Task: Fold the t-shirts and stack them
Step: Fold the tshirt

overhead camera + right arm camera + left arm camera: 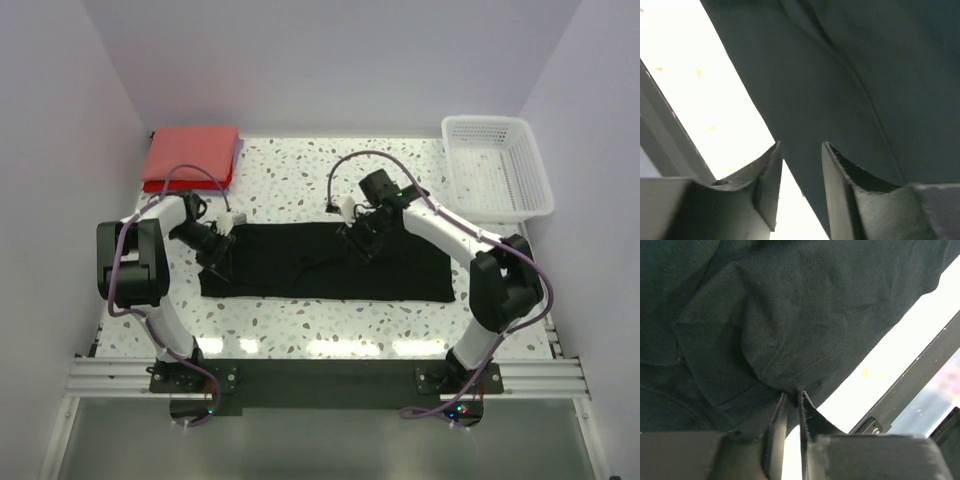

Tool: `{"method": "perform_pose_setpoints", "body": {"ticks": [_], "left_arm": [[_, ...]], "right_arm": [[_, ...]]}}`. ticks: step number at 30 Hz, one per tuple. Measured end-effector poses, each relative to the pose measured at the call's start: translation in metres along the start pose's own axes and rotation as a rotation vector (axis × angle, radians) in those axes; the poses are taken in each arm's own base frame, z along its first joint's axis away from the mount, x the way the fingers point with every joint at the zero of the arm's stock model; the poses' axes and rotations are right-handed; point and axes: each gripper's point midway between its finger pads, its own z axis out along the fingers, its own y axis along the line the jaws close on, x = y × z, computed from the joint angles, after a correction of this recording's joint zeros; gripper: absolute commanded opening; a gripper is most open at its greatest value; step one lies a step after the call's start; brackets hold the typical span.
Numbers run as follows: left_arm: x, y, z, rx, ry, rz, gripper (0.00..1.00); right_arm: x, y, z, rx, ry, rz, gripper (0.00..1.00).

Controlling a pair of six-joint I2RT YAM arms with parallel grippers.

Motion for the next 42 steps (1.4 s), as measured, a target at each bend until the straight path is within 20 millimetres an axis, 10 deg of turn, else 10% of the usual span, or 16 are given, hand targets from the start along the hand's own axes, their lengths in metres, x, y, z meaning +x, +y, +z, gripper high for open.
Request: {"method": "perform_pose_setpoints", "body": {"ticks": [4,15,42], "left_arm": [[-0.004,-0.002,-0.002,0.007,-0.010,0.002,0.00],[-0.018,-0.010,-0.005,0.071,-0.039,-0.009,0.00],[-0.014,-0.010,0.000,0.103,-0.018,-0.036,0.00]], "right_arm": [[-0.034,0.027,0.021,-0.013,-0.093,-0.114,0.50],[-0.090,0.131,0.076,-0.088,-0.317,-0.624,0.46],[-0.068,0.116,0.141,-0.109,-0.218,-1.006,0.43]]}}
